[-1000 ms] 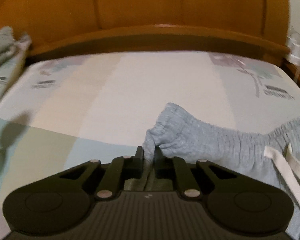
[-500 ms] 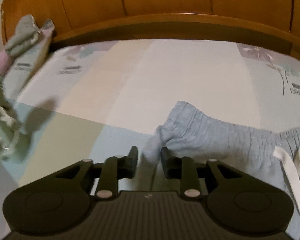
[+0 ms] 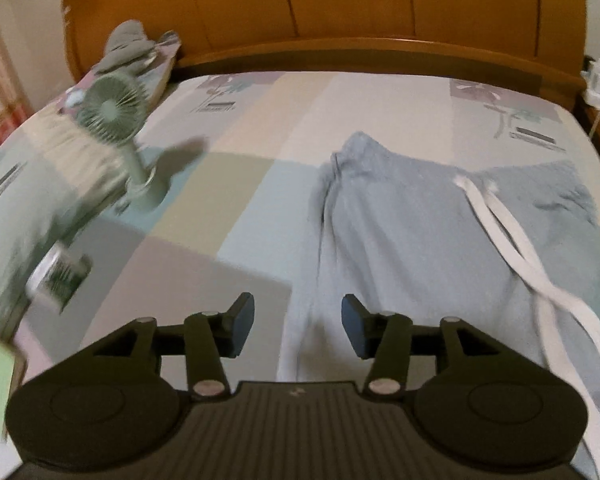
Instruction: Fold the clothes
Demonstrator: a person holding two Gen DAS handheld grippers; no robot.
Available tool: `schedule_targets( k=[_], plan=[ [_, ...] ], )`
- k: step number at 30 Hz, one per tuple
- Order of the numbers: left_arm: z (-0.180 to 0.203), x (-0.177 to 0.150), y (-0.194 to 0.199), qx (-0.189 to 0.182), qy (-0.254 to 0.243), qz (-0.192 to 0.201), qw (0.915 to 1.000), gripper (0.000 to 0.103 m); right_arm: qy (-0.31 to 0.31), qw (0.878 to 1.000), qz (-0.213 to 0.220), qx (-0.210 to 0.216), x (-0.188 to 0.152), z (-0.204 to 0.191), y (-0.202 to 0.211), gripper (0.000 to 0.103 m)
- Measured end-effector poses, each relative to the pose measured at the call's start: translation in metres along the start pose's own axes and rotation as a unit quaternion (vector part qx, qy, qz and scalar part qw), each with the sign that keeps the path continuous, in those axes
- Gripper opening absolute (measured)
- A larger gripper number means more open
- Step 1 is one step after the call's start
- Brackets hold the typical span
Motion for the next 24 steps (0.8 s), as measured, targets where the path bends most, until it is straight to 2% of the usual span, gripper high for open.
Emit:
schedule_targets(
  k=[4,8,12,14,16,24],
  plan=[
    [0.006,-0.027,0.054,0.006,0.010,0.008,0.9999,0.057,0.019,1.000,-0.013,0.000,-0.015,-0.029,0.009,0.103],
    [0.017,-0.052,0.097,0.022,0.016,0.016,0.9995,0.062,0.040,0.999,-0.033,-0.005,-0.031,-0.052,0.013,0.103],
    [0.036,-0.079,0.133,0.035,0.015,0.027,0.9989,0.072,0.071,0.994,-0.063,-0.047,-0.052,-0.070,0.012,0.103],
    [0.049,-0.093,0.150,0.040,0.013,0.033,0.9986,0.077,0.077,0.993,-0.070,-0.053,-0.062,-0.076,0.015,0.103],
    [0.065,-0.107,0.162,0.047,0.014,0.036,0.9982,0.081,0.078,0.993,-0.072,-0.052,-0.072,-0.081,0.020,0.103],
    [0.124,-0.167,0.179,0.060,0.005,0.026,0.9979,0.086,0.073,0.992,-0.083,-0.055,-0.111,-0.094,0.041,0.103]
  ],
)
Point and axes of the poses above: each gripper's, at about its wrist camera, not at the fingertips, and y roughly against the way its jaws point, z to its right, x to its top, the point moved 3 cm from there along -y, roughly the way its jaws point, and after that the axes turned 13 degrees about z, right-handed, at the moved point
